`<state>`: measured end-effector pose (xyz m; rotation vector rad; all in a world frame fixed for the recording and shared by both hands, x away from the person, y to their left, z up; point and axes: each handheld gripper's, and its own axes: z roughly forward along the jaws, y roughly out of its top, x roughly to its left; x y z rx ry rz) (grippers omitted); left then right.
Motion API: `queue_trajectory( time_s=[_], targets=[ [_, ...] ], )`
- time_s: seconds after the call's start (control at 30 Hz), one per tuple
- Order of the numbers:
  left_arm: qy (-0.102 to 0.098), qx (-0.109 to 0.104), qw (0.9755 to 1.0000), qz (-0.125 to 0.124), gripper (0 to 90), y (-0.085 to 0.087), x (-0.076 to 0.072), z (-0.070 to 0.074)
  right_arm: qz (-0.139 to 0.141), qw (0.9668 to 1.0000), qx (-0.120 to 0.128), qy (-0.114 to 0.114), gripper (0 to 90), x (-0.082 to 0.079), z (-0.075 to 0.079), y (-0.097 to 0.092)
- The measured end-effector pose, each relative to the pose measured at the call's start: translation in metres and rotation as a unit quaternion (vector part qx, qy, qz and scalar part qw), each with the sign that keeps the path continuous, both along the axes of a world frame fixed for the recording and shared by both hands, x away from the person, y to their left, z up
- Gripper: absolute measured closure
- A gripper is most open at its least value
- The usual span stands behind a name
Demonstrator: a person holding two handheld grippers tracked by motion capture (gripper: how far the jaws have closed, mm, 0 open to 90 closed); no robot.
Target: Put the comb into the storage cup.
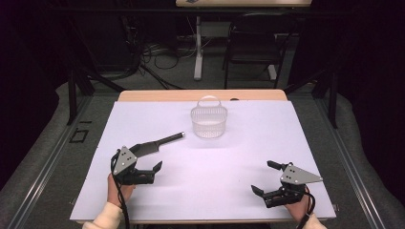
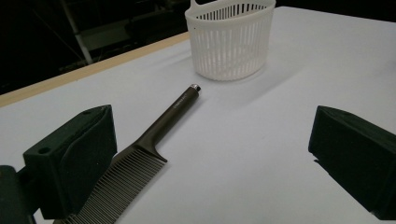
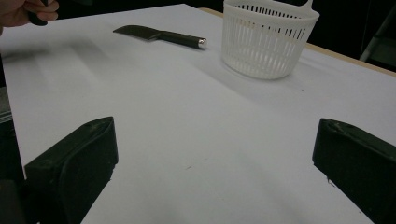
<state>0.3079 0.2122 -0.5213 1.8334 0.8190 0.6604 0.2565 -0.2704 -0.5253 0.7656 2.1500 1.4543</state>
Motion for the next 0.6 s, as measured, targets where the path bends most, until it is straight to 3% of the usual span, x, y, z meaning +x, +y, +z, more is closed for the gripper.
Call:
queue_trajectory(
  time_s=[0.3,0.6],
  targets=[
    [0.012,0.011,0.9998,0.012,0.5,-0.012,0.018,0.001,-0.003,1.0000,0.003,0.006,0.0,-0.001,-0.001,-0.001],
    [0.036,0.014,0.9989,0.025,0.5,-0.020,0.039,0.004,-0.006,1.0000,-0.002,0.006,0.0,-0.001,-0.001,-0.003]
  ],
)
